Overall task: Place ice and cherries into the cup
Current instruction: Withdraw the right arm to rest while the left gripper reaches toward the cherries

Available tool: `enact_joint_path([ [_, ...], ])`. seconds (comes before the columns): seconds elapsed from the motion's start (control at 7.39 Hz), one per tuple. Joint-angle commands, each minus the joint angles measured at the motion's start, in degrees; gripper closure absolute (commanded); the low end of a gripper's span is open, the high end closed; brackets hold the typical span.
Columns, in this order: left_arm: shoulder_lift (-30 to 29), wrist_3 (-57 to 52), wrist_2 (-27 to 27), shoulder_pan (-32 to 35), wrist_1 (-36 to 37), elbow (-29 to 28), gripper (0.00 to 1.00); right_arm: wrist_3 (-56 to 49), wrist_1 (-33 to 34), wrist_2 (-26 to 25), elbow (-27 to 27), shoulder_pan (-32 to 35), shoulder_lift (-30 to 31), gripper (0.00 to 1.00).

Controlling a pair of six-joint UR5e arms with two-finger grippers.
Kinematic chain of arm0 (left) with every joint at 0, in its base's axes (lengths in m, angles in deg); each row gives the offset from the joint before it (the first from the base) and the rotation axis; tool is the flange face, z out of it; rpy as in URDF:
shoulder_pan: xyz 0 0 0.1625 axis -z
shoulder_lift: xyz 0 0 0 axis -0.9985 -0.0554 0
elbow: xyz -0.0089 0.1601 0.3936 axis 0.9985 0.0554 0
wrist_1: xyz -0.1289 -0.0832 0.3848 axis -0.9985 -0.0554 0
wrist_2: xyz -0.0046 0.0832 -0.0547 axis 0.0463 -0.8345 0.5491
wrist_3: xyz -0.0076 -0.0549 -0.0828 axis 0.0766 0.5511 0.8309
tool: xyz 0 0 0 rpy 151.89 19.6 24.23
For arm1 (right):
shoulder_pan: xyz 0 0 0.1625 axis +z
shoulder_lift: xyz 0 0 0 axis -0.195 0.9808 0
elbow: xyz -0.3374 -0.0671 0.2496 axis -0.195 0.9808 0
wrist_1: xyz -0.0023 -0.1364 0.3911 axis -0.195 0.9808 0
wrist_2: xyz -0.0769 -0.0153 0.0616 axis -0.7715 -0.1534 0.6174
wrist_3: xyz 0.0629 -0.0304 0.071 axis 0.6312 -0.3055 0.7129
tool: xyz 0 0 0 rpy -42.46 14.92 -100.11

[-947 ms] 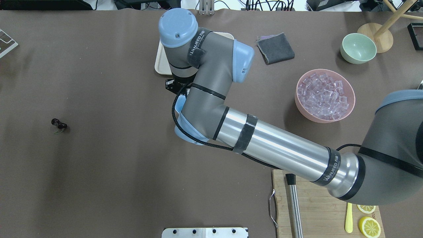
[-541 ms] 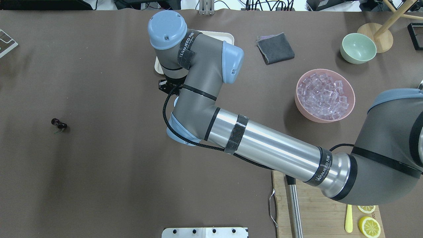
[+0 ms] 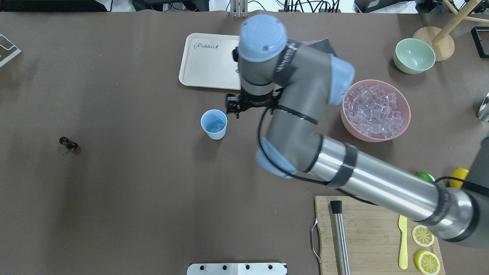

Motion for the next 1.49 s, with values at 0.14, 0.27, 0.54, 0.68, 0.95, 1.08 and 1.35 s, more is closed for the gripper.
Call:
enact_joint_path([
  [0.14,-0.19,15.12,-0.1,-11.19,-2.05,2.14,0.02,-37.75,2.9,12.14,-13.29,23.88,25.95,0.0],
  [0.27,-0.18,21.57,-0.19,-14.37,-7.63,1.98,0.02,-50.78,3.08,13.22,-12.68,31.89,31.4,0.0],
  [0.54,-0.97,32.05,-5.59,-22.09,-14.25,2.59,0.02,-70.32,2.73,14.02,-7.43,45.44,38.54,0.0],
  [0.68,-1.15,38.8,-7.55,-25.96,-18.37,2.68,0.02,-77.82,2.9,15.85,-3.22,51.33,38.92,0.0],
  [0.95,-0.46,42.29,-9.4,-29.42,-19.65,6.08,0.02,-81.49,2.64,16.22,0.77,57.0,39.8,0.0],
  [1.08,0.68,43.07,-11.16,-32.04,-19.56,8.37,0.02,-81.41,2.55,16.22,0.95,57.19,40.15,0.0],
  [1.35,3.75,43.35,-15.19,-35.91,-19.56,10.93,0.02,-81.32,2.55,16.4,0.86,57.19,40.33,0.0],
])
